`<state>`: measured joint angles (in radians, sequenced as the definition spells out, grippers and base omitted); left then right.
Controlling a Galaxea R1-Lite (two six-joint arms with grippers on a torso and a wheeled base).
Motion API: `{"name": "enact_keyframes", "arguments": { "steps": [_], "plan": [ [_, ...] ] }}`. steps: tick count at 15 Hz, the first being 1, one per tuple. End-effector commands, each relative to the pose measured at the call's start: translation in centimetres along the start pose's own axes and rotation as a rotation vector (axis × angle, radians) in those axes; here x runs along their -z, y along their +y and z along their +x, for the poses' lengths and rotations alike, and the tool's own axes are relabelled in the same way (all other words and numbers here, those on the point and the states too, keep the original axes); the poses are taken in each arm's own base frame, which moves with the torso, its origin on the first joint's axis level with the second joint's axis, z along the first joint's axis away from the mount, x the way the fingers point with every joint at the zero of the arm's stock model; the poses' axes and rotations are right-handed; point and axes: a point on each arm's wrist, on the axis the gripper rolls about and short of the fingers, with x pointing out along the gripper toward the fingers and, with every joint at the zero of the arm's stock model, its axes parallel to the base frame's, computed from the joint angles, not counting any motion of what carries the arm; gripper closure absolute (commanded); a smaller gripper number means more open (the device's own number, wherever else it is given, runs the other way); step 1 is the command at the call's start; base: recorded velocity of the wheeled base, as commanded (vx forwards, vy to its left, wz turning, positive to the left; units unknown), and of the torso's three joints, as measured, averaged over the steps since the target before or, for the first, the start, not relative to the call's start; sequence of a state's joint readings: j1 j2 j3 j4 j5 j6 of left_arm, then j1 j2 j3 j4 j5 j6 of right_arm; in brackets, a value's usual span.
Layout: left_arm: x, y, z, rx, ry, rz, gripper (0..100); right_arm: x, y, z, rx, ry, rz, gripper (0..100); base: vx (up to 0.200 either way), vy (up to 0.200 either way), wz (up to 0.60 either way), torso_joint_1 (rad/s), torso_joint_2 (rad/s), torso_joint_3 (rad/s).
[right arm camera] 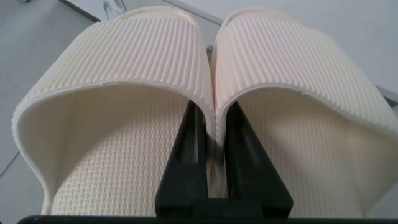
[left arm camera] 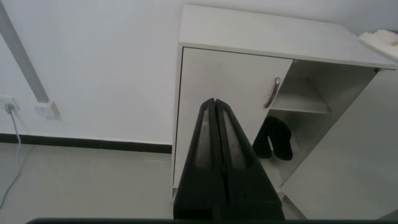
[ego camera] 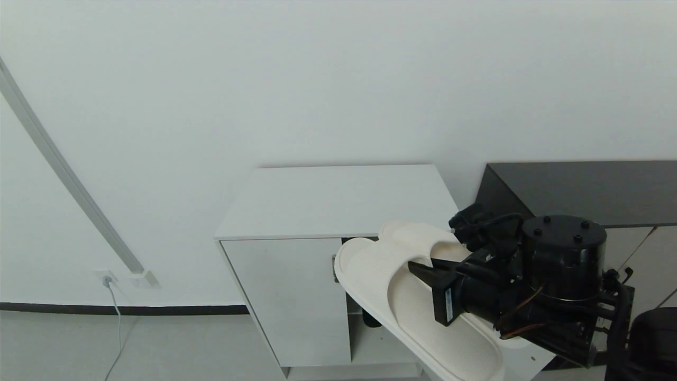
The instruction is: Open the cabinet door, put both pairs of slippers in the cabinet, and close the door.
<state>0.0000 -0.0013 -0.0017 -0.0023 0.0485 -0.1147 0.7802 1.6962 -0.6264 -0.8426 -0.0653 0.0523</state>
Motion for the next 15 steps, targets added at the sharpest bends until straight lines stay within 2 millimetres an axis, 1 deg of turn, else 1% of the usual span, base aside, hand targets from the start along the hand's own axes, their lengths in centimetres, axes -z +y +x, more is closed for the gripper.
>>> {"name": "enact_keyframes", "arguments": {
  "steps": [1,8,15],
  "plan": [
    [-0.01,0.00,0.01,-0.001,0.001,0.000,100,0.71,-0.10,0.19,0.004,0.026,-0.004,100,0.000,0.000,0.00,0.000,0.00,0.000],
    [-0.01,0.00,0.01,-0.001,0.001,0.000,100,1.07,-0.07,0.11,0.002,0.038,-0.009,100,0.000,0.000,0.00,0.000,0.00,0.000],
    [-0.01,0.00,0.01,-0.001,0.001,0.000,100,1.23,-0.08,0.10,0.002,0.044,-0.009,100,0.000,0.000,0.00,-0.147,0.34,0.179]
  ]
}}
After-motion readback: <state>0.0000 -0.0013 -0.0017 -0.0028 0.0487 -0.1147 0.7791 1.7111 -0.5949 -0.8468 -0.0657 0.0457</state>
